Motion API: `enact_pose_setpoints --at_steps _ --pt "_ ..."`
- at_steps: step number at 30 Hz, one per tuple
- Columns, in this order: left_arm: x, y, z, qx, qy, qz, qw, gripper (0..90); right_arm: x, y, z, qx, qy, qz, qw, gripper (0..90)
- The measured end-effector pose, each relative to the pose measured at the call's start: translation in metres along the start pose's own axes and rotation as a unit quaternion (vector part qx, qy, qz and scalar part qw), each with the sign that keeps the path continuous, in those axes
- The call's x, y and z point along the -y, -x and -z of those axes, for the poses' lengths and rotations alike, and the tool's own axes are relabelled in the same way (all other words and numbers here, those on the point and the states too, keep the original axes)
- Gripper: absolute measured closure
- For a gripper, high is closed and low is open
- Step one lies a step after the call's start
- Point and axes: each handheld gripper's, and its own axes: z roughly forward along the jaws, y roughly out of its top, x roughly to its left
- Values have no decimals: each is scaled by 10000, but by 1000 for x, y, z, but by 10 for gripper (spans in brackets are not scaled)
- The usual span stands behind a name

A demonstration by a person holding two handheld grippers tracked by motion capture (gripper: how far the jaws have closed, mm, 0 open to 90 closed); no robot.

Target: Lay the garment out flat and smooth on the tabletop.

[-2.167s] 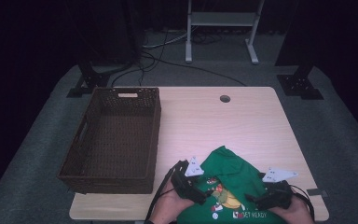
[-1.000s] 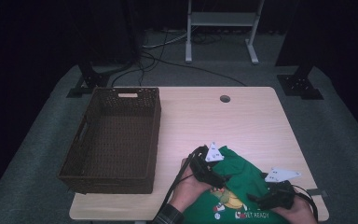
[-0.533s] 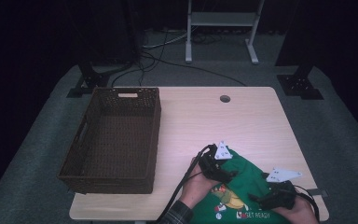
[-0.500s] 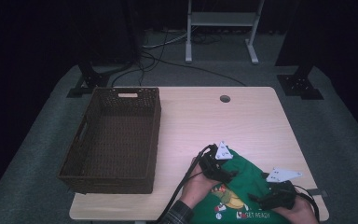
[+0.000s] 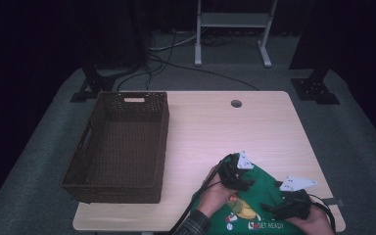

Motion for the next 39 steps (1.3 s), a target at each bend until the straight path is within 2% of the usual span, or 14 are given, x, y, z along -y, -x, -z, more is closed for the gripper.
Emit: enact_pose_setpoints --at_steps 7,10,12,19,24,26,31,39 --pt "2 -2 -11 -65 -291 -26 9996 544 0 0 0 -8 -7 -10 10000 23" --pt "3 -4 -13 -79 -315 15 9995 577 0 0 0 -4 -4 -4 10000 23" --pt "3 -5 -12 -109 -303 78 9994 630 0 0 0 -6 -6 -7 10000 23" --pt "5 -13 -8 77 -97 475 9988 815 0 0 0 -6 -4 -12 10000 23" --pt "6 -17 -2 233 122 690 9973 827 0 0 0 -5 -1 -6 10000 23" --pt "6 -19 0 286 177 766 9965 862 0 0 0 -6 -1 -8 10000 23" --pt "5 -22 6 388 272 884 9950 879 0 0 0 -2 0 -6 10000 23" --pt "2 -25 15 311 371 869 9950 879 0 0 0 -3 -4 -10 10000 23"
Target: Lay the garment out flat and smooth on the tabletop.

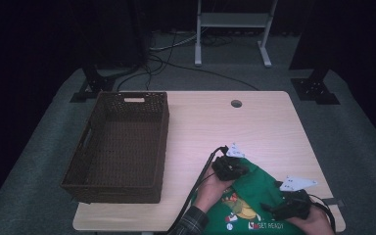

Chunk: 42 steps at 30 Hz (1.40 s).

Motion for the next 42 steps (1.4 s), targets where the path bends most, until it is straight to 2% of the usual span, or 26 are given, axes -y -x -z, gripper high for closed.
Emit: enact_pose_setpoints --at_steps 18,42 --pt "-4 -8 14 -56 202 24 9998 879 0 0 0 2 0 -3 10000 23" --pt "-8 -24 32 -253 406 59 9988 879 0 0 0 2 1 -3 10000 23"
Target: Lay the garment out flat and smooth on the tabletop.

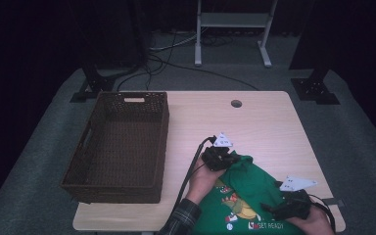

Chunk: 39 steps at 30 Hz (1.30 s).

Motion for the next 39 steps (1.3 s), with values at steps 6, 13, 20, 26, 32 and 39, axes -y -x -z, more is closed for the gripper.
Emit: enact_pose_setpoints --at_steps 6,13,20,26,32,39 --pt "0 -4 3 -46 29 17 10000 878 0 0 0 1 0 1 10000 23" --pt "1 -8 5 -88 70 56 9999 878 0 0 0 1 0 1 10000 23" --pt "2 -11 7 -125 105 82 9998 878 0 0 0 -1 0 0 10000 24" --pt "2 -12 7 -129 128 108 9998 878 1 1 2 7 2 -14 10000 24" --pt "1 -13 7 -126 148 129 9997 878 5 5 5 41 2 -51 10000 24" --pt "-1 -15 8 -139 195 143 9996 878 11 11 12 83 5 -87 9999 24"
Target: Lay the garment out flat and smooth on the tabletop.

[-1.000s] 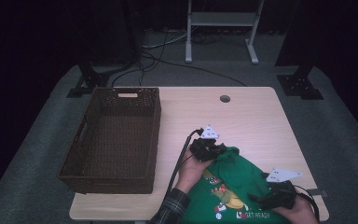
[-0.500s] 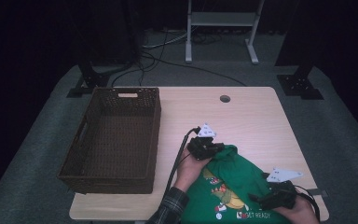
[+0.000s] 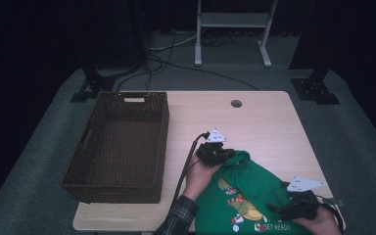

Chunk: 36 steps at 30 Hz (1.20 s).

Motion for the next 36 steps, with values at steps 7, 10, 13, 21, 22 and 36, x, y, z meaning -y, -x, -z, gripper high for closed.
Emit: enact_pose_setpoints --at_steps 7,10,13,21,22,36 --pt "-1 -3 2 -56 31 25 10000 879 3 2 3 10 2 -17 10000 24" --pt "-2 -4 4 -70 45 37 10000 879 4 3 4 13 -1 -22 10000 24" --pt "-2 -6 4 -87 43 42 9999 879 7 4 7 14 2 -21 10000 24" --pt "-1 -11 4 -142 55 79 9999 879 9 6 9 5 -1 -25 10000 24" --pt "0 -11 4 -144 63 95 9998 879 9 5 9 6 -1 -25 10000 24" --pt "6 -20 5 -278 113 206 9993 879 9 5 9 12 1 -22 10000 24"
